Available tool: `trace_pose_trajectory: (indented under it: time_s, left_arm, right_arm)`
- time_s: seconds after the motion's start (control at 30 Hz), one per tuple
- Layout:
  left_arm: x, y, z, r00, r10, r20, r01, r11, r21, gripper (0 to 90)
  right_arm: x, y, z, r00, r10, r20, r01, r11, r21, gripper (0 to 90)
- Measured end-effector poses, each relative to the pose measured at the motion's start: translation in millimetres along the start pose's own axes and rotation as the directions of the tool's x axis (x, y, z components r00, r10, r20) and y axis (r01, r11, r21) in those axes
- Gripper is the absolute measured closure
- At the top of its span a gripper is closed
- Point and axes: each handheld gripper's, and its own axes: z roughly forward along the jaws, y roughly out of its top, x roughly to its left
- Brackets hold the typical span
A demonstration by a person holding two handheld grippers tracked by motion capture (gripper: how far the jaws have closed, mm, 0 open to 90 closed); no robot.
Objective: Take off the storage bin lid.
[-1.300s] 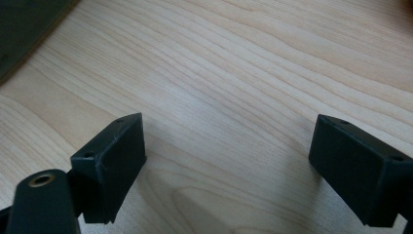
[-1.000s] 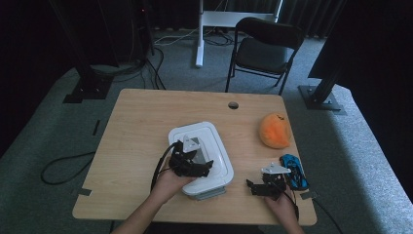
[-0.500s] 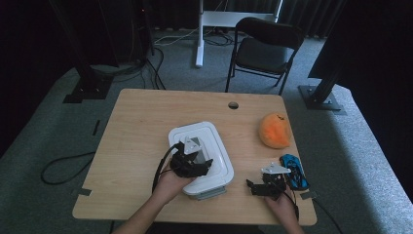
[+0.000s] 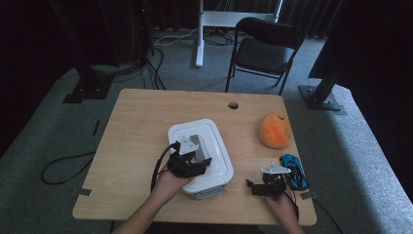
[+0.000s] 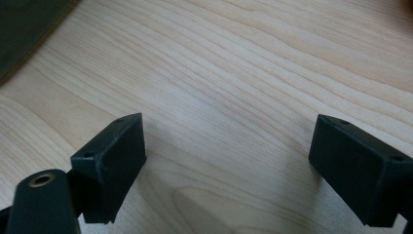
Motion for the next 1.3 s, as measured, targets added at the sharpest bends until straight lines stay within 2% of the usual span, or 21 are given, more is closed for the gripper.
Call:
trace_pose_trajectory:
  time_s: [0.37,0.5,0.83,1.3]
  left_arm:
    - [0.8,6.0,-18.1,0.9995,0.027,0.015,-0.026,0.9988,-0.04,43.9]
    - [3.7,6.0,-24.1,0.9993,0.036,0.01,-0.036,0.9982,-0.048,43.9]
    - [17.1,1.8,-38.9,0.9987,0.048,-0.016,-0.049,0.9971,-0.057,43.9]
    - [34.9,-10.2,-57.9,0.9982,0.045,-0.039,-0.047,0.9969,-0.063,43.9]
  right_arm:
    - [0.0,0.0,0.0,1.0,0.0,0.0,0.0,1.0,0.0,12.6]
    - [0.1,0.0,0.0,1.0,0.001,-0.001,-0.001,1.0,0.0,12.6]
    - [0.1,0.0,0.1,1.0,0.002,0.0,-0.002,1.0,-0.001,12.6]
    - [0.0,0.0,0.1,1.0,0.0,0.0,0.0,1.0,0.0,12.6]
